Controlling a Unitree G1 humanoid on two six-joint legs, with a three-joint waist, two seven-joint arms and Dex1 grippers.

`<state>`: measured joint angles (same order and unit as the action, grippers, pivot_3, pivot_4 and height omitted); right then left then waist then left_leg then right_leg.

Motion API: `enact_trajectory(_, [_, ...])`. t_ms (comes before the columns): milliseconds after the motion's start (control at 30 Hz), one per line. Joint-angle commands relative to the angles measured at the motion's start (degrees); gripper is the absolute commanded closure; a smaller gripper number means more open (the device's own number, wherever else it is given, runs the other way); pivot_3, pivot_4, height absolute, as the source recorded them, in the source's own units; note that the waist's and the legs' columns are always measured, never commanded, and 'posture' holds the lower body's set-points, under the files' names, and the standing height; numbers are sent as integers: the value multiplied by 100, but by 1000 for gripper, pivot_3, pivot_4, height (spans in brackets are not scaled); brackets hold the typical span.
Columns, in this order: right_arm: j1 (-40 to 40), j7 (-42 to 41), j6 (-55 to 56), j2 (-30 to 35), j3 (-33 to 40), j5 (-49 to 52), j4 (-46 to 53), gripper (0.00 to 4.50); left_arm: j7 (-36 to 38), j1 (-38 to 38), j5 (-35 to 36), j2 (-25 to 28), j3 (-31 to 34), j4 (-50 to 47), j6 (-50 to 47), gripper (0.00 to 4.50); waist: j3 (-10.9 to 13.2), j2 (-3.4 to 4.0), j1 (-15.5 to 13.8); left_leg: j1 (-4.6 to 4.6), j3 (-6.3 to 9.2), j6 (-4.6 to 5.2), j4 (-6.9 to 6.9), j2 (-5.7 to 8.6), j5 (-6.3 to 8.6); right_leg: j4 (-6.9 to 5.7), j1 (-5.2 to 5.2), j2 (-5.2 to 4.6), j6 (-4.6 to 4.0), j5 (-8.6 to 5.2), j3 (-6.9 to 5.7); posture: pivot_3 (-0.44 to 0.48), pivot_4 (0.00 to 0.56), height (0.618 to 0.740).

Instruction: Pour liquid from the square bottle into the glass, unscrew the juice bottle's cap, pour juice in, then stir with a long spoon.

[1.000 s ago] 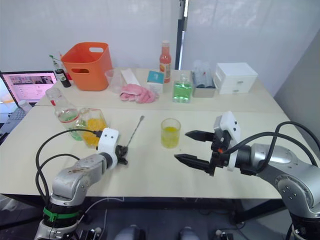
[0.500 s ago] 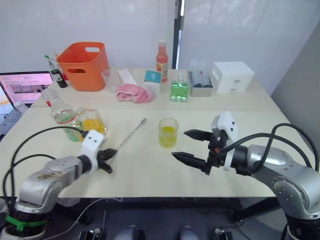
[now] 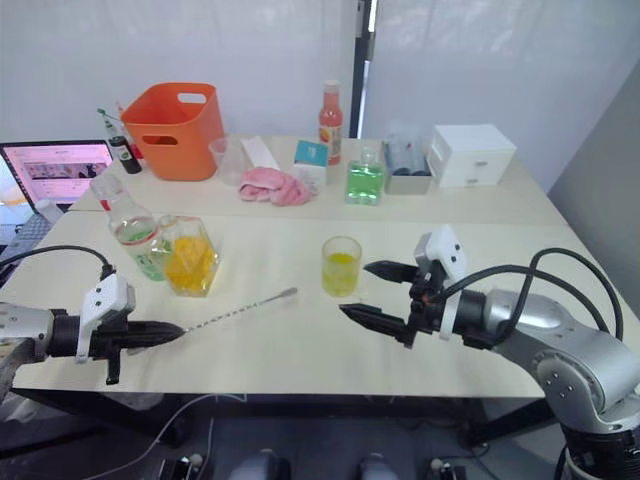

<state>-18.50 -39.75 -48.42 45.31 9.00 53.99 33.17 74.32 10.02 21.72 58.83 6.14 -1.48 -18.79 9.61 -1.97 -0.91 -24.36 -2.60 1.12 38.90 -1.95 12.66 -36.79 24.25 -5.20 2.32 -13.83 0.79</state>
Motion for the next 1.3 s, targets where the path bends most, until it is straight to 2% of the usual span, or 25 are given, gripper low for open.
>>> enact_trajectory(33, [-68,83,84,-9,91,-16,122,0,217,183,-433,40,-434,259,409,4479,0,0,23,-1,-5,1,-1,0,1,-1,1,1,1,0,0,0,150,715])
enact_trajectory(133, [-75,165,50,-24,96,24,174,0,197,290,-845,14,-786,645,686,4479,0,0,70,0,-17,3,-7,0,2,-5,7,4,1,1,3,0,150,715])
enact_trajectory(267, [-45,263,31,-21,122,60,226,0,242,522,-868,-47,-907,805,587,4479,1,0,69,2,-18,3,-6,-2,2,-11,6,6,1,0,3,0,150,715])
enact_trajectory(400, [-2,373,22,-49,129,95,264,0,366,765,-793,-26,-889,895,481,3251,1,0,50,2,-18,3,-3,-2,2,-12,4,5,3,1,3,0,150,715])
enact_trajectory(500, [19,426,13,-71,122,135,283,0,467,858,-691,42,-870,694,188,2146,1,-1,44,0,-18,3,-2,-1,2,-12,5,5,3,1,3,0,150,715])
enact_trajectory(600, [12,476,11,-91,109,159,298,0,521,895,-679,75,-902,450,-64,1258,1,-1,45,0,-18,3,-3,-1,2,-12,5,6,4,0,3,0,150,715])
enact_trajectory(800, [-22,578,1,-113,88,206,310,0,479,727,-1104,160,-1178,148,-20,1258,1,0,45,0,-18,3,-3,0,2,-12,5,7,4,0,4,0,150,715])
enact_trajectory(967, [-52,659,-10,-121,100,271,335,0,387,529,-1689,331,-1459,254,503,2709,0,0,47,4,-19,3,-3,0,2,-12,3,7,4,0,5,0,150,715])
enact_trajectory(1133, [-74,696,4,-131,96,274,326,0,326,709,-1781,189,-1532,437,645,4367,-3,6,72,10,-24,3,-6,-1,2,-16,3,8,3,0,8,0,150,715])
enact_trajectory(1300, [-100,713,9,-134,81,246,279,0,721,935,-1422,66,-1450,494,794,4456,-5,10,62,9,-26,3,-4,0,2,-17,3,7,4,-1,9,0,150,715])
